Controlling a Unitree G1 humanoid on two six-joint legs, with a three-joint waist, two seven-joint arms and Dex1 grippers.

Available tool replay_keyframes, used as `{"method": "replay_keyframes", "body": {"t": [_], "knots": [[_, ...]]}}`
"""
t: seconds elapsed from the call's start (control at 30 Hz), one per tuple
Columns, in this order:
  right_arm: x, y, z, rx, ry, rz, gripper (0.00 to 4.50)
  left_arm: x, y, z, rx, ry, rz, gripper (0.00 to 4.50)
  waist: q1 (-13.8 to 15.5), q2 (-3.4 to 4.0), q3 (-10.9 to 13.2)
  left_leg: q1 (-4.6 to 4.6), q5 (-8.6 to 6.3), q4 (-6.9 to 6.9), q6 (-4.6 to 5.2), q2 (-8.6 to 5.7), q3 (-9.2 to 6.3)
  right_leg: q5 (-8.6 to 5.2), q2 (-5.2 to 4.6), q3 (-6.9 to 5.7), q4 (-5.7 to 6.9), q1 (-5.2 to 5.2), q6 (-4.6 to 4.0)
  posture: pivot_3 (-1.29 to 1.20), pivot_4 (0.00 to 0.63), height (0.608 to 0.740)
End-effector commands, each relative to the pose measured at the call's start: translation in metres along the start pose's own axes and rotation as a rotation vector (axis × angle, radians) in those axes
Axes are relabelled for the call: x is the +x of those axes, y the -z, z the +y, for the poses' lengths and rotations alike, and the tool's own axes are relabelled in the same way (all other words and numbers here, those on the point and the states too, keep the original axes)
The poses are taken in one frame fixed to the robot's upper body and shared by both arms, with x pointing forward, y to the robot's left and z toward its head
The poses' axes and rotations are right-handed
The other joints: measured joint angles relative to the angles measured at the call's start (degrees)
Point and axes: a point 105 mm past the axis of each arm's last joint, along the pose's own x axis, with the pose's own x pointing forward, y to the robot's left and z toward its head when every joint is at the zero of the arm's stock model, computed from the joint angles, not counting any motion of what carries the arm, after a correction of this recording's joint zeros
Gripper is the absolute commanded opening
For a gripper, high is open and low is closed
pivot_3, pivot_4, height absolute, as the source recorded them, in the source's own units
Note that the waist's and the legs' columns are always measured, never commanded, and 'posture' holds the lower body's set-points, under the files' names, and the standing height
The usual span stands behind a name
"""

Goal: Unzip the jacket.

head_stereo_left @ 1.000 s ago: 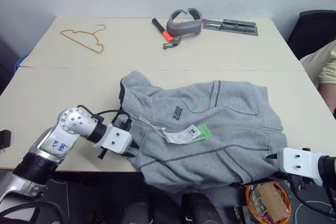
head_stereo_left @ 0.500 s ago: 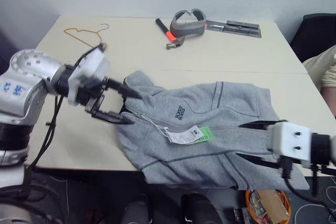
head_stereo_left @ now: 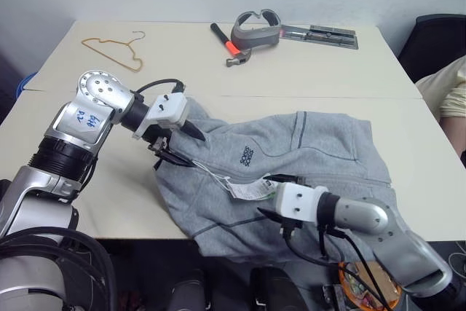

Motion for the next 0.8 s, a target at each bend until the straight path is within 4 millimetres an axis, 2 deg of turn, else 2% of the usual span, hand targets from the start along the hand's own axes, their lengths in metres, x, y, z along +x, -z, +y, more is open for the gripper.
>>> {"method": "replay_keyframes", "body": {"t": [0.03, 0.2, 0.33, 0.53, 0.63, 0.8], "knots": [[0.009, -0.004, -0.006, -0.029, 0.063, -0.027, 3.57, -0.012, -0.008, -0.014, 0.027, 0.101, -0.004, 3.55, -0.11, 0.0, 0.0, 0.0, 0.0, 0.01, 0.0, 0.01, -0.01, 0.0, 0.0, -0.01, 0.01, 0.0, 0.0, 0.0, 0.15, 0.74], [0.022, -0.007, -0.02, -0.029, 0.14, -0.051, 3.57, -0.013, -0.006, -0.019, 0.027, 0.11, -0.011, 3.55, -0.17, 0.0, 0.0, 0.04, 0.0, 0.01, -0.01, 0.06, 0.02, 0.0, 0.03, 0.01, 0.07, -0.01, -0.01, 0.0, 0.15, 0.74], [0.028, 0.001, -0.027, -0.026, 0.164, -0.035, 2.82, -0.009, 0.0, -0.021, 0.043, 0.111, 0.002, 3.59, -0.07, -0.01, 0.0, 0.04, 0.0, 0.03, 0.0, 0.03, 0.02, 0.0, 0.01, 0.01, 0.06, 0.02, 0.0, 0.0, 0.15, 0.74], [0.017, -0.006, -0.026, -0.015, 0.163, -0.065, 0.88, -0.006, 0.004, -0.023, 0.059, 0.115, 0.006, 3.59, -0.04, -0.01, 0.0, 0.03, -0.01, 0.03, 0.01, 0.02, 0.02, 0.0, 0.0, -0.01, 0.05, 0.02, 0.0, 0.0, 0.15, 0.74], [0.011, -0.006, -0.024, -0.016, 0.164, -0.064, 0.06, 0.0, 0.009, -0.023, 0.078, 0.119, 0.02, 3.59, -0.04, -0.01, -0.01, 0.03, -0.01, 0.02, 0.01, 0.02, 0.02, 0.0, 0.0, -0.01, 0.05, 0.02, 0.0, 0.0, 0.15, 0.74], [-0.001, -0.01, -0.025, -0.021, 0.197, -0.063, 0.06, 0.015, 0.019, -0.021, 0.101, 0.132, 0.036, 3.59, 0.0, -0.02, -0.01, 0.03, -0.01, 0.03, 0.01, 0.02, 0.02, 0.0, 0.0, -0.01, 0.06, 0.02, 0.0, 0.0, 0.15, 0.74]]}}
